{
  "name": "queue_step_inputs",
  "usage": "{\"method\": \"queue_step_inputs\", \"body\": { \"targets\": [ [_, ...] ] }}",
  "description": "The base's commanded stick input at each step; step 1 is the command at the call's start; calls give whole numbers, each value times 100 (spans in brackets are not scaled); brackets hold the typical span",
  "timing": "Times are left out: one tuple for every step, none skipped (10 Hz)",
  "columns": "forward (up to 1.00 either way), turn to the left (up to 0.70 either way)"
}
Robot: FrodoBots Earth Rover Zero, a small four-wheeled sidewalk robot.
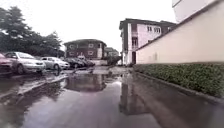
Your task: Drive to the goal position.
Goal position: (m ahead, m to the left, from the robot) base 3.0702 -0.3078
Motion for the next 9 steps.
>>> {"method": "queue_step_inputs", "body": {
  "targets": [
    [70,0],
    [70,0],
    [70,0],
    [70,0],
    [70,0],
    [70,0],
    [70,-25],
    [70,-31],
    [70,-35]
  ]
}}
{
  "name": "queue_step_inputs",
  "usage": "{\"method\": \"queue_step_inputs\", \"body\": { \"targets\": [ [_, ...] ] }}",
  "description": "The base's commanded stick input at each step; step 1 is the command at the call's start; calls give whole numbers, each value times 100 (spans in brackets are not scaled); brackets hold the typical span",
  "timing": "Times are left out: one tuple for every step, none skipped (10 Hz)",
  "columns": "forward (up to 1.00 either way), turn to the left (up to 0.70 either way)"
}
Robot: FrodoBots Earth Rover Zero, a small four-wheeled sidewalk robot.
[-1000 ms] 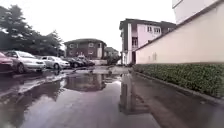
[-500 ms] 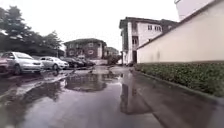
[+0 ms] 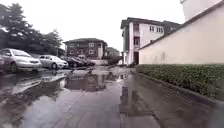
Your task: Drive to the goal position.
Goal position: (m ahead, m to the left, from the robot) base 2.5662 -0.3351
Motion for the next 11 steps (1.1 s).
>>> {"method": "queue_step_inputs", "body": {
  "targets": [
    [70,-35],
    [70,-19],
    [70,0],
    [70,0],
    [70,0],
    [70,0],
    [70,0],
    [70,0],
    [70,0],
    [70,0],
    [70,0]
  ]
}}
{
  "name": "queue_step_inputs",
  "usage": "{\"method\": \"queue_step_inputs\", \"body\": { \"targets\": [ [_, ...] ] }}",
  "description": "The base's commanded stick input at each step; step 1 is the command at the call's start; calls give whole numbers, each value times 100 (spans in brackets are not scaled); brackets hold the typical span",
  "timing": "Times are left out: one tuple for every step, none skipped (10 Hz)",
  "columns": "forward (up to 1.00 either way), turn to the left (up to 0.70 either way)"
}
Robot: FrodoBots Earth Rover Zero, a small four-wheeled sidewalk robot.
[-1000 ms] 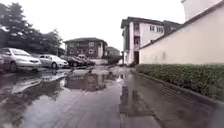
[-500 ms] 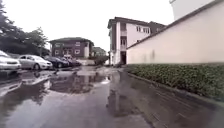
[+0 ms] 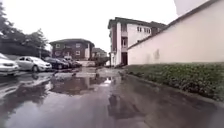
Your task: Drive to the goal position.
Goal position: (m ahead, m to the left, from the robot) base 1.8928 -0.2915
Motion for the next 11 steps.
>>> {"method": "queue_step_inputs", "body": {
  "targets": [
    [70,0],
    [70,0],
    [70,0],
    [70,0],
    [70,0],
    [70,0],
    [70,0],
    [70,0],
    [70,0],
    [70,0],
    [70,0]
  ]
}}
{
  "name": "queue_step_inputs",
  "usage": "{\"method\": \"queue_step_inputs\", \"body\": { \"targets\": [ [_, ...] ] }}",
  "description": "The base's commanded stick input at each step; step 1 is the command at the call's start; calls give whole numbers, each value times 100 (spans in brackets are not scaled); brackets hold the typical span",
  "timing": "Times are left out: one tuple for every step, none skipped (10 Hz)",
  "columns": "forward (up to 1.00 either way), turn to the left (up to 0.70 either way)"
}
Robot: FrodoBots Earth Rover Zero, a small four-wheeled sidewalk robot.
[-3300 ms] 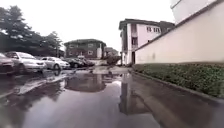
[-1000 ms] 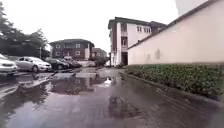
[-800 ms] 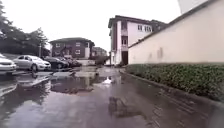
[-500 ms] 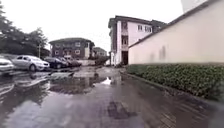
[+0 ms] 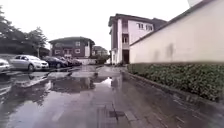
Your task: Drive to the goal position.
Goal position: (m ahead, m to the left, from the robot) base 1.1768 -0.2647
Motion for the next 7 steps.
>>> {"method": "queue_step_inputs", "body": {
  "targets": [
    [70,0],
    [70,0],
    [70,0],
    [70,0],
    [70,0],
    [70,0],
    [70,0]
  ]
}}
